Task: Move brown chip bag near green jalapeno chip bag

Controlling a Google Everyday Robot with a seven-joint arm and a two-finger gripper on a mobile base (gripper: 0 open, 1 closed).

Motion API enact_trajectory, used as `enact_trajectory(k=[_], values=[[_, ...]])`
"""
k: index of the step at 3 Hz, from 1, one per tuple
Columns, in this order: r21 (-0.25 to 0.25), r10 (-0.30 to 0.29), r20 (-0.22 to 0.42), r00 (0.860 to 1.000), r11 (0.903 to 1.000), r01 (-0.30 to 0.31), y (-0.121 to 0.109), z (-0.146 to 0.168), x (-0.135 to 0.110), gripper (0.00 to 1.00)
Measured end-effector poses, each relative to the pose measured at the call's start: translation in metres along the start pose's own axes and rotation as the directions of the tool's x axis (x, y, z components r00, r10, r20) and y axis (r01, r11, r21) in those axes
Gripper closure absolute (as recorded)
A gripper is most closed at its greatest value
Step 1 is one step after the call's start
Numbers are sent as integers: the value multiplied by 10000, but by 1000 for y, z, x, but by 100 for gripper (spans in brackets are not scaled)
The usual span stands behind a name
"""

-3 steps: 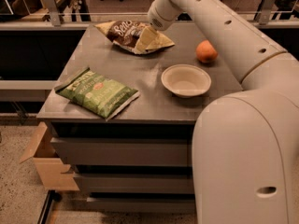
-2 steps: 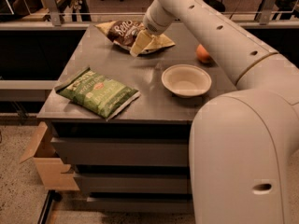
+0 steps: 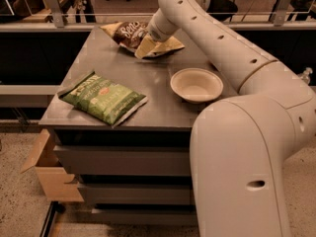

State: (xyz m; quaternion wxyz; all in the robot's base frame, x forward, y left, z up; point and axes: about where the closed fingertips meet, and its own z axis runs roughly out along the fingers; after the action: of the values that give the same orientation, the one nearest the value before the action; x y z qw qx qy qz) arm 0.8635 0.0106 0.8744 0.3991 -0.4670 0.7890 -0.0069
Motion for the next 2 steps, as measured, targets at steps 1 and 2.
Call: enact_trajectory(k=[1, 2], values=[[79, 378, 73, 9993, 9993, -379, -4, 14, 5, 42], [191, 344, 407, 9986, 9992, -352, -7, 9, -3, 65]])
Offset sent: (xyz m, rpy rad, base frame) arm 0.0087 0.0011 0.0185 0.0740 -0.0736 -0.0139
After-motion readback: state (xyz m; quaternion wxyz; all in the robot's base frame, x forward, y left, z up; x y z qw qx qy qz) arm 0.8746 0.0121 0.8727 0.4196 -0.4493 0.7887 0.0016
